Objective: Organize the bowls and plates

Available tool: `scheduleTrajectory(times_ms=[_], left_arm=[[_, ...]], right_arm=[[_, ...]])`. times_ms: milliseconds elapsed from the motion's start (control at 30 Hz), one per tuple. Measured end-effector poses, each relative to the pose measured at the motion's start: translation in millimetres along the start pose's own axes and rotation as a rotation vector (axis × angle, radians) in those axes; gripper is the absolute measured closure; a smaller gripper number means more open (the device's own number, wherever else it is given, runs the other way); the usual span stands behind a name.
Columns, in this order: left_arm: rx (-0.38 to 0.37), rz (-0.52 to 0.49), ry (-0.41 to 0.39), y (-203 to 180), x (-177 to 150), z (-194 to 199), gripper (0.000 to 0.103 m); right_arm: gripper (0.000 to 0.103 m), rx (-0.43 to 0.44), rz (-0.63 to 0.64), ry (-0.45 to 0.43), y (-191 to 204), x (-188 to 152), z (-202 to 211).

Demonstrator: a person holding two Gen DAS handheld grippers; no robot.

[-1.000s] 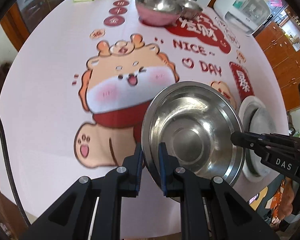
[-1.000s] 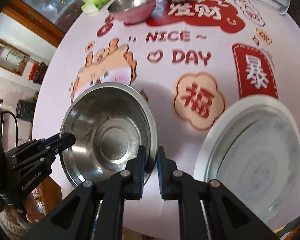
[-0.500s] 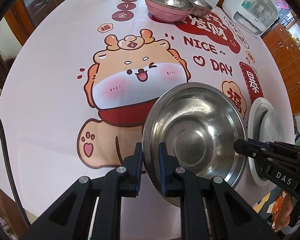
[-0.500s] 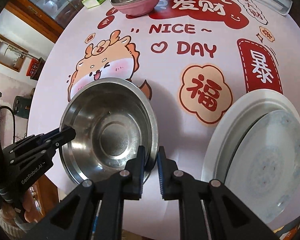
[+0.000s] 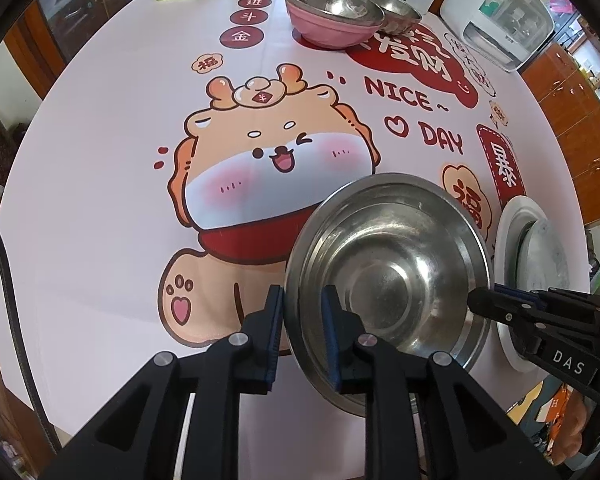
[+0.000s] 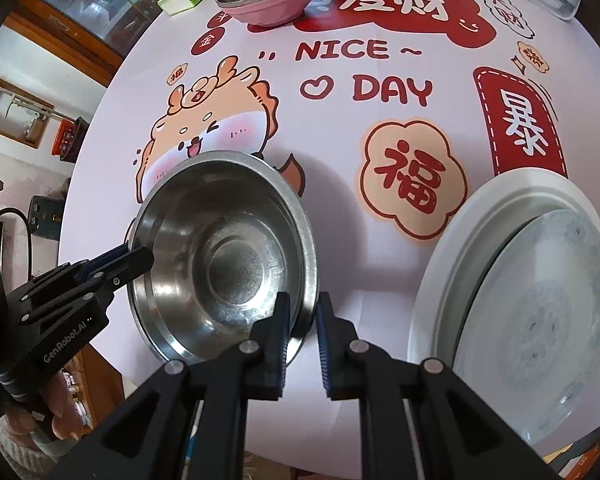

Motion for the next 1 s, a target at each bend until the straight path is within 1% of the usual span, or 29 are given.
scheduleTrajectory(times_ms=[67,133,233,300,500,633,833,1000], left_arm=[[0.002,-0.004,-0.005,-0.9,1.4,2.3,0.082],[0.004,-0.008,-0.012,-2.2,2.8,4.8,0.081],[0.003,-0.014,-0.018,-3.8,4.4,8.4,0.080],[0.003,-0.017,-0.022,-4.9,5.9,10.9,0.077],[0.006,-0.024,-0.037,-9.9,10.6,17.6,0.075],[0.014,-0.035,-0.052,-13.2,14.9,25.1,0.071],[0.031,-0.047,-0.080,-13.4,26.7,39.9,0.070],[0.042,-0.065,-0.110,-14.5,43.1,51.7,0.070]], right_arm=[[0.087,0.002,-0.006,-0.005,-1.7,0.7,1.8],[0.086,0.011,-0.012,-0.014,-3.2,2.2,5.3],[0.086,0.014,-0.016,-0.030,-5.1,4.8,10.9],[0.086,0.013,-0.017,-0.037,-6.0,6.0,13.7],[0.086,0.019,-0.022,-0.053,-8.8,8.1,19.6],[0.086,0.024,-0.020,-0.065,-11.6,11.0,25.3],[0.086,0.027,-0.023,-0.084,-16.0,19.8,34.0],[0.086,0.030,-0.033,-0.110,-21.3,33.5,43.3]])
Point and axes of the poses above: each gripper's, at about its wrist camera, not at the fingertips, and z roughly against the way its jaws point, y to its left, x to its top, the point moved 7 cm from there along -z, roughly the way its jaws point, and after that the axes turned 14 degrees about -x, right-handed, at the moved point
